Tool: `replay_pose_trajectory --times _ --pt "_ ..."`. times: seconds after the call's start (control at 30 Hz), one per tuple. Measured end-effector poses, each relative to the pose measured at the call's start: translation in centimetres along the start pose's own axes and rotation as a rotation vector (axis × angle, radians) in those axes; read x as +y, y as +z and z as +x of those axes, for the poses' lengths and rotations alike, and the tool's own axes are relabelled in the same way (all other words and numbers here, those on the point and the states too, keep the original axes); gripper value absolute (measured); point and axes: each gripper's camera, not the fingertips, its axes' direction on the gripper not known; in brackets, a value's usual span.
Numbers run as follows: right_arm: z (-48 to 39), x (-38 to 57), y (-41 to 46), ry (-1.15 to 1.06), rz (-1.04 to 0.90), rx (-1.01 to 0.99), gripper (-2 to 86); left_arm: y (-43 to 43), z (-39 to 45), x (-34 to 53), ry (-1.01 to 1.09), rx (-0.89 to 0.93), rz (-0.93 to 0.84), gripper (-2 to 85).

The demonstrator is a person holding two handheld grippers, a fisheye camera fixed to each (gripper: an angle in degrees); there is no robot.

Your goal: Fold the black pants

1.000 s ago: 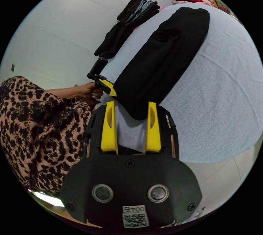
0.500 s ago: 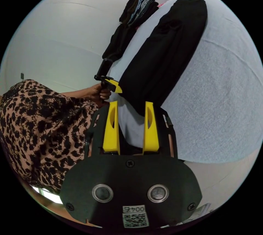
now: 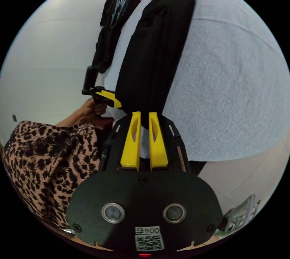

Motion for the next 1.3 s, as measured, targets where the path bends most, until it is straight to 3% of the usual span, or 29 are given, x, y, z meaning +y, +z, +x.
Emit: replay_pose_trajectory --times 0.13,0.27,0.43,0.6,0.67,1.13,1.3 --pt "-0.4 -0.8 0.8 0.021 -0.018 -0.022 7.4 0.3 -2.6 0.8 -0.038 0.103 0.068 3.3" --pt "-4.6 -2.4 -0.6 0.015 -0.081 0.228 10.3 0.7 -3.3 1.4 -0.049 0.133 0.122 4.5" --pt "-12.1 -8.4 -1.4 -0.126 0.005 0.335 11.2 1.3 -4.1 2.4 -0.060 0.165 0.197 6.1" --pt "-16.2 -15.6 5.8 -0.228 -0.082 0.499 10.8 1.5 -3.9 3.2 -0.061 0.160 0.258 6.8" --pt "-15.5 -17.8 10.9 -0.213 -0.206 0.587 10.5 1.5 -4.1 3.7 -0.066 0.144 0.266 6.7" --pt "-17.2 -25.5 18.5 -0.077 -0.398 0.610 9.2 4.2 -6.0 4.4 -0.060 0.125 0.305 5.8" --pt "-18.7 -26.0 21.4 -0.160 -0.419 0.672 9.1 5.3 -6.7 4.3 -0.056 0.123 0.314 5.5"
